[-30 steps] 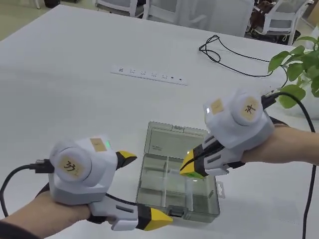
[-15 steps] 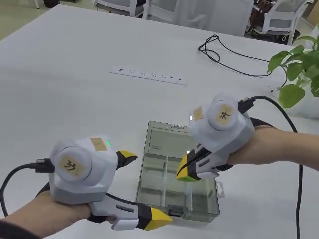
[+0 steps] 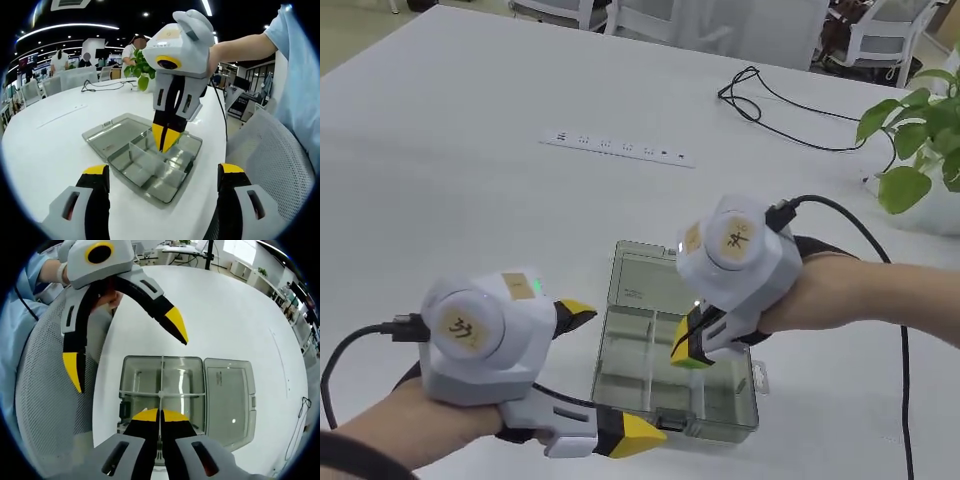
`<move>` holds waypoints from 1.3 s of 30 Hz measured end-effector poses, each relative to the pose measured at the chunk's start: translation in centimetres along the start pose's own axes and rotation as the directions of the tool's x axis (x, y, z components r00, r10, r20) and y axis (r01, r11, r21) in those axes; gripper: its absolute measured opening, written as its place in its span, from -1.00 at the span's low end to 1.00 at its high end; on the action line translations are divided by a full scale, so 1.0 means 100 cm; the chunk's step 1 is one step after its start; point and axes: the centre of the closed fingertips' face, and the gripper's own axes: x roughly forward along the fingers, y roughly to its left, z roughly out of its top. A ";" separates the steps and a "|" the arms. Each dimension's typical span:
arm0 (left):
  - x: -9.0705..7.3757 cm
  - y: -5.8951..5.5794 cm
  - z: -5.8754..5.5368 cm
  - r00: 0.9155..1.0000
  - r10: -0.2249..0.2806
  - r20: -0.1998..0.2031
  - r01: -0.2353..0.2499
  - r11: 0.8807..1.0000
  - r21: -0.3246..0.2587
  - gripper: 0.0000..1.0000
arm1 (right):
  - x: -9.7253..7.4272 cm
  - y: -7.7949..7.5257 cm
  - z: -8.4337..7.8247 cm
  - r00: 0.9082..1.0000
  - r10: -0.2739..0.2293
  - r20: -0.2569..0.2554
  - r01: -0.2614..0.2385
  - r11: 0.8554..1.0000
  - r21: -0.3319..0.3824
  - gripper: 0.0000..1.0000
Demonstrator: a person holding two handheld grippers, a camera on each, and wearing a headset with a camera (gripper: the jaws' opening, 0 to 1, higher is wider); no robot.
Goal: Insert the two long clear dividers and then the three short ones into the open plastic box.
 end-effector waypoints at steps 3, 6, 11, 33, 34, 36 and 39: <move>0.000 0.000 0.000 1.000 0.000 0.001 0.000 1.000 -0.001 0.81 | -0.001 0.000 0.000 1.000 -0.002 0.001 0.002 1.000 -0.003 -0.97; 0.000 0.000 0.001 1.000 -0.001 0.003 0.001 1.000 0.000 0.81 | -0.001 0.000 0.000 1.000 -0.005 0.002 0.005 1.000 -0.004 -0.97; 0.001 -0.001 0.001 1.000 -0.003 0.005 0.003 1.000 0.001 0.81 | -0.001 0.000 0.000 1.000 -0.001 0.000 0.001 1.000 -0.005 -0.96; -0.003 0.001 0.000 1.000 0.001 0.001 -0.001 1.000 0.003 0.81 | -0.012 -0.002 0.006 0.993 -0.029 0.115 0.034 0.999 -0.042 -0.49; -0.003 0.001 0.000 1.000 0.001 0.000 -0.001 1.000 0.003 0.81 | -0.013 -0.001 0.006 0.992 -0.027 0.122 0.033 0.998 -0.049 -0.44; -0.003 0.001 -0.001 1.000 0.001 -0.002 -0.001 1.000 0.003 0.81 | -0.014 -0.001 0.005 0.991 -0.032 0.129 0.038 0.998 -0.046 -0.37; -0.003 0.001 -0.001 1.000 0.000 -0.001 0.000 1.000 0.001 0.81 | -0.017 -0.001 0.006 0.987 -0.039 0.156 0.046 0.998 -0.044 -0.23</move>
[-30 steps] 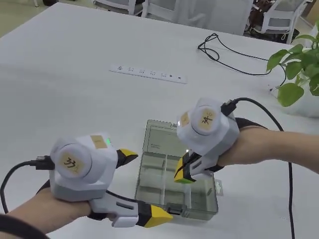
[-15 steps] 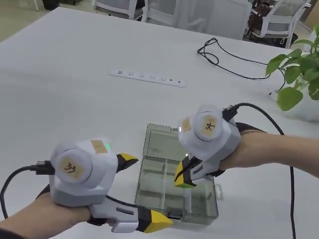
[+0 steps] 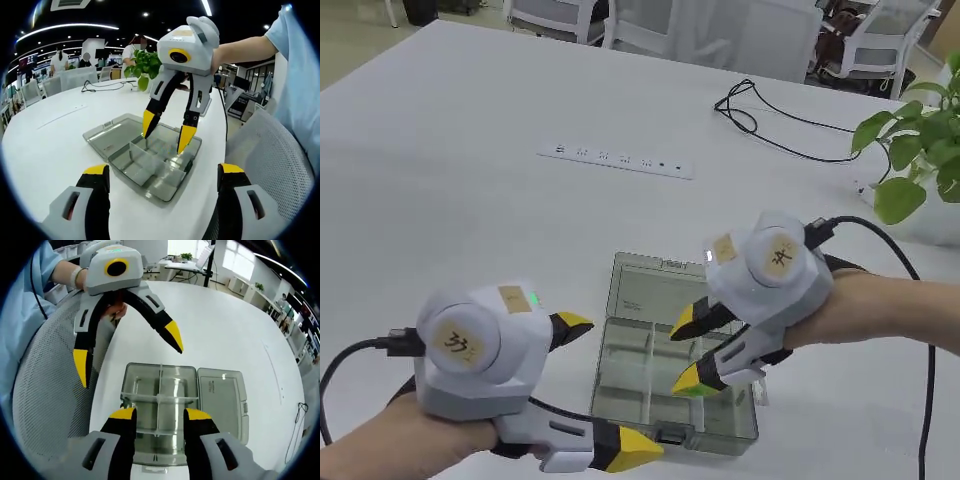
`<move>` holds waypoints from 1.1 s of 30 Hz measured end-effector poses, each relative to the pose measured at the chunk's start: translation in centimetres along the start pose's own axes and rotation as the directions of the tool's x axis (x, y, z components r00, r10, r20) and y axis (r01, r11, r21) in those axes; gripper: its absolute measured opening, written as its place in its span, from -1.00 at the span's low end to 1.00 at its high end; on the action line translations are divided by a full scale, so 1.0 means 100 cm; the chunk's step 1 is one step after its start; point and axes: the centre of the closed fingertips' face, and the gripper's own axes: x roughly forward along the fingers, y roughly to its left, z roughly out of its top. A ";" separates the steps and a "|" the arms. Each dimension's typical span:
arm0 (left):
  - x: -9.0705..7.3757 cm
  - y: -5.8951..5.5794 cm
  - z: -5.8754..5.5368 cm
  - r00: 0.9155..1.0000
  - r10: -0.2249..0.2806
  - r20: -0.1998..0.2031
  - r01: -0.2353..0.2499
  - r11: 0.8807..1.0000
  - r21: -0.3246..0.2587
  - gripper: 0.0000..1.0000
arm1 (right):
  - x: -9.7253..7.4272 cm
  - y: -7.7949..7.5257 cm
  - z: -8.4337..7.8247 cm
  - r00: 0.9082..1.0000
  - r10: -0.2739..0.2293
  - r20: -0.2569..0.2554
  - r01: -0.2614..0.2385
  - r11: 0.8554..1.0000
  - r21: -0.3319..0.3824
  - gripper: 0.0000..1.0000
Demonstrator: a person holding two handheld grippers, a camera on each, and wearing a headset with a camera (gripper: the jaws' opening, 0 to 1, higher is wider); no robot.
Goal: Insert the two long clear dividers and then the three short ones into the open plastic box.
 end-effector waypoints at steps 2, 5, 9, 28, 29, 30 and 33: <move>0.000 0.000 0.000 1.000 0.001 -0.001 -0.001 1.000 0.001 0.81 | -0.002 0.000 0.002 1.000 -0.007 0.025 0.007 1.000 0.013 -0.13; -0.001 0.001 0.000 1.000 0.003 -0.001 -0.003 1.000 -0.001 0.81 | -0.003 -0.004 0.007 0.996 -0.046 0.081 0.044 0.999 0.025 0.30; -0.001 0.001 0.000 1.000 0.005 -0.001 -0.005 1.000 -0.001 0.81 | -0.005 -0.009 0.010 0.989 -0.084 0.119 0.080 0.996 0.041 0.73; -0.007 0.006 0.002 1.000 0.024 0.019 -0.024 0.999 -0.025 0.84 | -0.021 -0.012 -0.009 0.966 -0.181 0.185 0.149 0.973 0.175 1.00; -0.007 0.007 0.002 0.999 0.025 0.020 -0.025 0.999 -0.027 0.84 | -0.024 -0.013 -0.012 0.963 -0.192 0.190 0.156 0.970 0.188 1.00; -0.007 0.007 0.002 0.999 0.027 0.019 -0.027 0.999 -0.027 0.84 | -0.027 -0.014 -0.016 0.961 -0.202 0.191 0.162 0.965 0.205 1.00; -0.007 0.009 0.003 0.999 0.033 0.021 -0.032 0.999 -0.032 0.84 | -0.033 -0.013 -0.026 0.960 -0.215 0.180 0.175 0.961 0.214 1.00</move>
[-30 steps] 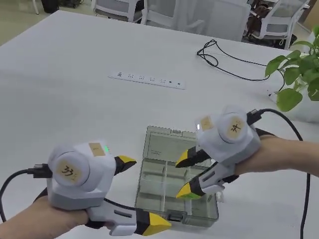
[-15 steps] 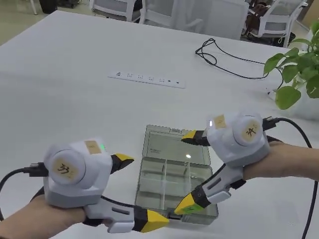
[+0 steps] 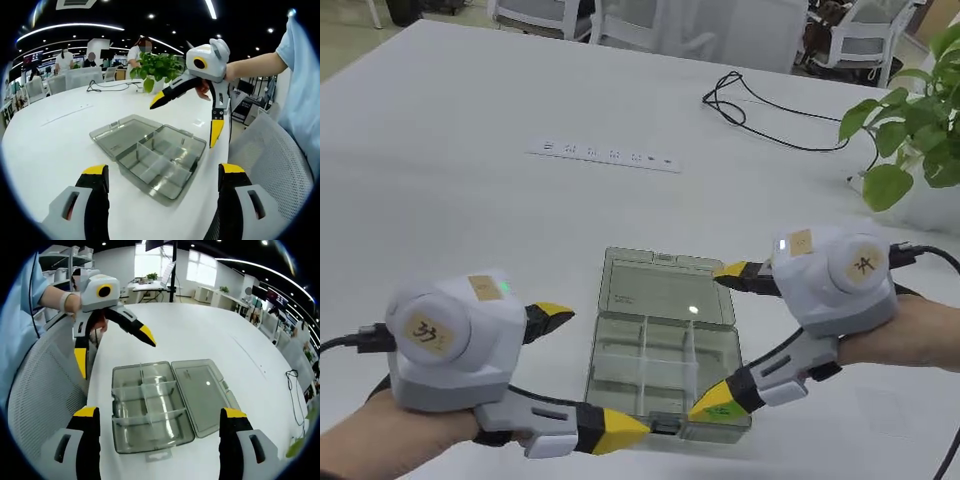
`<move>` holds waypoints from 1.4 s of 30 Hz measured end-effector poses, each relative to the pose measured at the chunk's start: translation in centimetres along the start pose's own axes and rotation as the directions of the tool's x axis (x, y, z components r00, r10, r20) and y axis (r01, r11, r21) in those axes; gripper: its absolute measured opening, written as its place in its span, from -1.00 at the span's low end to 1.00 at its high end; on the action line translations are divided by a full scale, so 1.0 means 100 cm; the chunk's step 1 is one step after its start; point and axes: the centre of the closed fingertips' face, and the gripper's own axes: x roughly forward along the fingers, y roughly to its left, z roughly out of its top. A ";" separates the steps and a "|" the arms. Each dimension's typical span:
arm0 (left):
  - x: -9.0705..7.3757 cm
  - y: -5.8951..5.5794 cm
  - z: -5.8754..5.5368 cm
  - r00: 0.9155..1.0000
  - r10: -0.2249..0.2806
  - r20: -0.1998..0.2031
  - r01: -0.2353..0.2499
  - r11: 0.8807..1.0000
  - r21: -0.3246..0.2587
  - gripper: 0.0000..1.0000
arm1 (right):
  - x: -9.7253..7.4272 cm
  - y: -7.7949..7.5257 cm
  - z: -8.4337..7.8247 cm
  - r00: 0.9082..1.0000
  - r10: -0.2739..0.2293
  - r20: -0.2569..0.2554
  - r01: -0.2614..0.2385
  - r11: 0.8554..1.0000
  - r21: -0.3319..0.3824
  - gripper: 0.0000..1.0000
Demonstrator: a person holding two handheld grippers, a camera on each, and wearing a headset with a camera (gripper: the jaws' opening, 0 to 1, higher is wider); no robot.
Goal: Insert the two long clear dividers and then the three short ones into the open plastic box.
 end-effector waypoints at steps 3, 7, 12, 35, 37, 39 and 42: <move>0.000 0.002 0.002 1.000 0.007 0.007 -0.007 1.000 -0.004 0.85 | -0.009 -0.003 -0.009 1.000 -0.016 -0.006 0.016 1.000 0.024 1.00; -0.001 0.005 0.003 1.000 0.014 0.009 -0.014 1.000 -0.009 0.85 | -0.021 -0.008 -0.023 0.999 -0.051 -0.013 0.051 0.997 0.059 1.00; -0.003 0.006 0.003 1.000 0.018 0.011 -0.018 1.000 -0.012 0.85 | -0.035 -0.012 -0.042 0.996 -0.079 -0.030 0.081 0.993 0.090 1.00; -0.008 0.010 0.002 1.000 0.025 0.017 -0.025 0.999 -0.027 0.86 | -0.090 -0.015 -0.143 0.967 -0.087 -0.240 0.128 0.978 0.163 0.90; -0.009 0.010 0.001 1.000 0.024 0.016 -0.023 0.999 -0.027 0.87 | -0.092 -0.015 -0.151 0.961 -0.082 -0.264 0.123 0.982 0.142 0.87; -0.010 0.010 0.000 1.000 0.023 0.015 -0.023 0.999 -0.031 0.88 | -0.094 -0.016 -0.158 0.956 -0.074 -0.284 0.117 0.983 0.138 0.87; -0.012 0.011 -0.003 1.000 0.021 0.010 -0.021 0.999 -0.027 0.91 | -0.096 -0.018 -0.168 0.944 -0.066 -0.322 0.106 0.988 0.109 0.85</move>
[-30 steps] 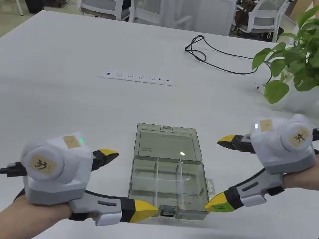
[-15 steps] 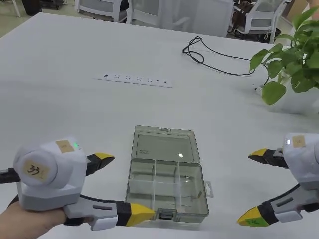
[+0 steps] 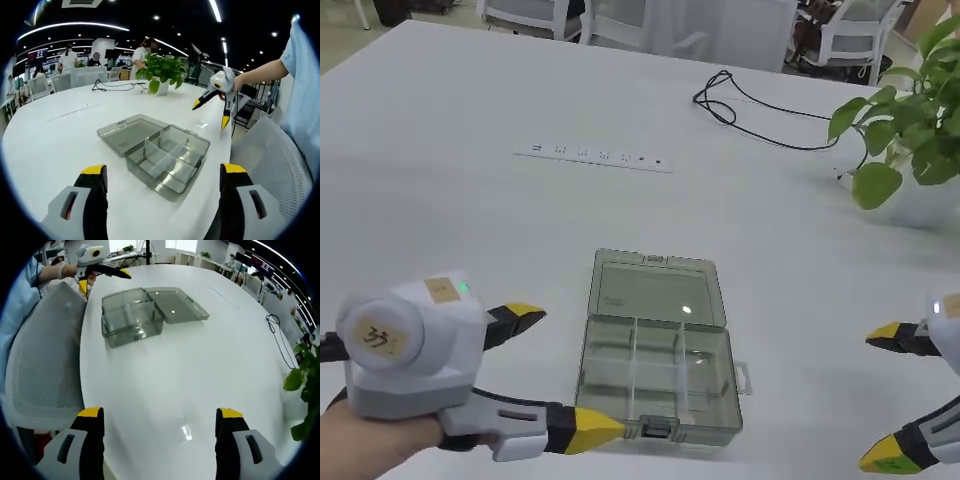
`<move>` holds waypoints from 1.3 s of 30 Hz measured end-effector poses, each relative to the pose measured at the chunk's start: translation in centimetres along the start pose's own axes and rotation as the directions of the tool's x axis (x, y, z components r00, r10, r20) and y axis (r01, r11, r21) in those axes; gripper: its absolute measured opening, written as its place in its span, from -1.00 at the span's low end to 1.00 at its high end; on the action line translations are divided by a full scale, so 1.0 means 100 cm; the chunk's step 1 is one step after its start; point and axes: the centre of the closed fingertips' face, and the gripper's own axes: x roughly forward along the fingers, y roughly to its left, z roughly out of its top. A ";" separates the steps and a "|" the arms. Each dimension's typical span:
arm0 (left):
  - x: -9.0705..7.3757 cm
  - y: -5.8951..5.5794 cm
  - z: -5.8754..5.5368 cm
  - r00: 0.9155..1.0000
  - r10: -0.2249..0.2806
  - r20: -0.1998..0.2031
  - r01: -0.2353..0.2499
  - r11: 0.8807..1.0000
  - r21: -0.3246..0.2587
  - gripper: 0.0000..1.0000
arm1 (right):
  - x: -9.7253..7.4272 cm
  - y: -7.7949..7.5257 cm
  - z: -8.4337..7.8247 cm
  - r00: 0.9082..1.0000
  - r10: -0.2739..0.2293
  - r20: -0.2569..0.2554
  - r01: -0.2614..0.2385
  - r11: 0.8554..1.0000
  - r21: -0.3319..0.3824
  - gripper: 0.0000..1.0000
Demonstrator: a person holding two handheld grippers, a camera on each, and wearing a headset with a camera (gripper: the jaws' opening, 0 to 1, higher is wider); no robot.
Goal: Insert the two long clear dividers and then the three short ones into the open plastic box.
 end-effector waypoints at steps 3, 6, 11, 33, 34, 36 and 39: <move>-0.001 0.001 -0.001 1.000 0.002 -0.001 -0.002 1.000 -0.001 0.93 | 0.001 -0.003 -0.007 1.000 0.003 -0.028 -0.003 1.000 -0.020 0.84; -0.003 0.003 -0.002 1.000 0.009 -0.003 -0.009 1.000 0.001 0.95 | 0.001 -0.006 -0.011 0.999 0.006 -0.044 -0.007 1.000 -0.020 0.81; -0.006 0.004 -0.002 1.000 0.020 0.000 -0.020 1.000 0.009 1.00 | 0.001 -0.011 -0.019 0.996 0.012 -0.092 -0.018 0.998 -0.057 0.50; -0.015 0.006 -0.005 0.999 0.038 0.010 -0.037 0.999 -0.018 0.99 | 0.013 -0.016 -0.039 0.969 0.060 -0.238 -0.112 0.971 -0.209 -0.12; -0.016 0.006 -0.007 0.999 0.039 0.007 -0.039 0.999 -0.018 0.99 | 0.014 -0.016 -0.040 0.967 0.065 -0.245 -0.118 0.972 -0.204 -0.13; -0.017 0.007 -0.008 0.999 0.042 0.004 -0.042 0.999 -0.022 0.99 | 0.015 -0.017 -0.041 0.966 0.068 -0.248 -0.121 0.971 -0.207 -0.15; -0.020 0.008 -0.008 0.999 0.052 0.007 -0.052 0.998 -0.026 0.99 | 0.017 -0.017 -0.041 0.963 0.073 -0.258 -0.133 0.966 -0.220 -0.18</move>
